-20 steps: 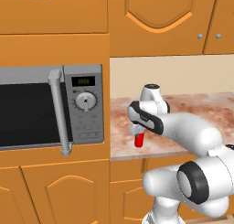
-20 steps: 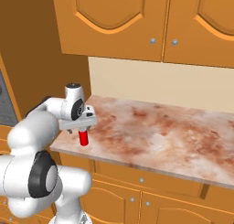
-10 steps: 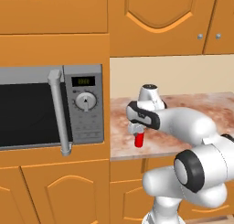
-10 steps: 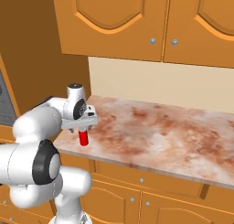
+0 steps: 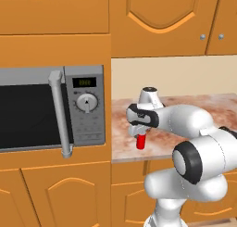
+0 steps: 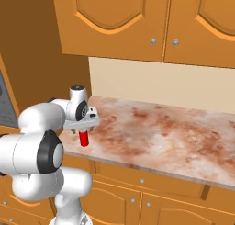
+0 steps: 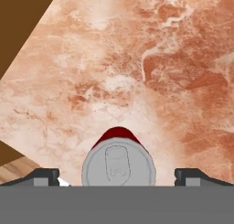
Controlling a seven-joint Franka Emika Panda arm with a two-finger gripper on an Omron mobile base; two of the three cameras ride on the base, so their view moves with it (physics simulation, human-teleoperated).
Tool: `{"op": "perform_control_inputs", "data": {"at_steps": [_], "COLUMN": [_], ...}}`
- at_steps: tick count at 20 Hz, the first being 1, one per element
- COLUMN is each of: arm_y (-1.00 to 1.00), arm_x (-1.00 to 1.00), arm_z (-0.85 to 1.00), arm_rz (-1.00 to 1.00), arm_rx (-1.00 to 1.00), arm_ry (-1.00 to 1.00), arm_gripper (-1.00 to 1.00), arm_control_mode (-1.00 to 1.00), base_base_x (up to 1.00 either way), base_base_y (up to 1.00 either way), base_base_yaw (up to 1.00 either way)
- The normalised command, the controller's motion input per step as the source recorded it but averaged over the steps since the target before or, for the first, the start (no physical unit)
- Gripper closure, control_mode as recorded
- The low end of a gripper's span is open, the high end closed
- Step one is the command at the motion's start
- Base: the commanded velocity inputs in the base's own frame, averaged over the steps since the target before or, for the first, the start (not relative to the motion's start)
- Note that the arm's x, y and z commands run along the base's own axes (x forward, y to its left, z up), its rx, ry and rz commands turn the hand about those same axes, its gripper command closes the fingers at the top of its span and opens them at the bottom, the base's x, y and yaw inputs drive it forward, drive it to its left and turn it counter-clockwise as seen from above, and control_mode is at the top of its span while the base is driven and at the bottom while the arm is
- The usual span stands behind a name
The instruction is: Four empty soda cans are scattered around the kitchen. Gather all the cans and cluster them next to the stove for recycling.
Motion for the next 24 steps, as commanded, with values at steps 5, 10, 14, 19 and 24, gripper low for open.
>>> {"op": "perform_control_inputs", "data": {"at_steps": [5,10,14,19,24], "arm_y": [0.00,0.00,0.00,0.00,0.00], "arm_x": [0.04,0.00,0.00,0.00,0.00], "arm_z": [-0.11,-0.08,-0.06,-0.08,-0.11], "arm_rz": [0.01,0.01,0.02,0.02,0.03], "arm_rx": [0.00,0.00,0.00,0.00,0.00], "arm_ry": [0.02,0.04,0.06,0.05,0.04], "arm_gripper": [-1.00,-1.00,-1.00,-1.00,-1.00], "arm_control_mode": [-1.00,-1.00,-1.00,-1.00,-1.00], "base_base_x": [0.00,0.00,0.00,0.00,0.00], "base_base_y": [0.00,0.00,0.00,0.00,0.00], "base_base_yaw": [0.00,0.00,0.00,0.00,0.00]}}
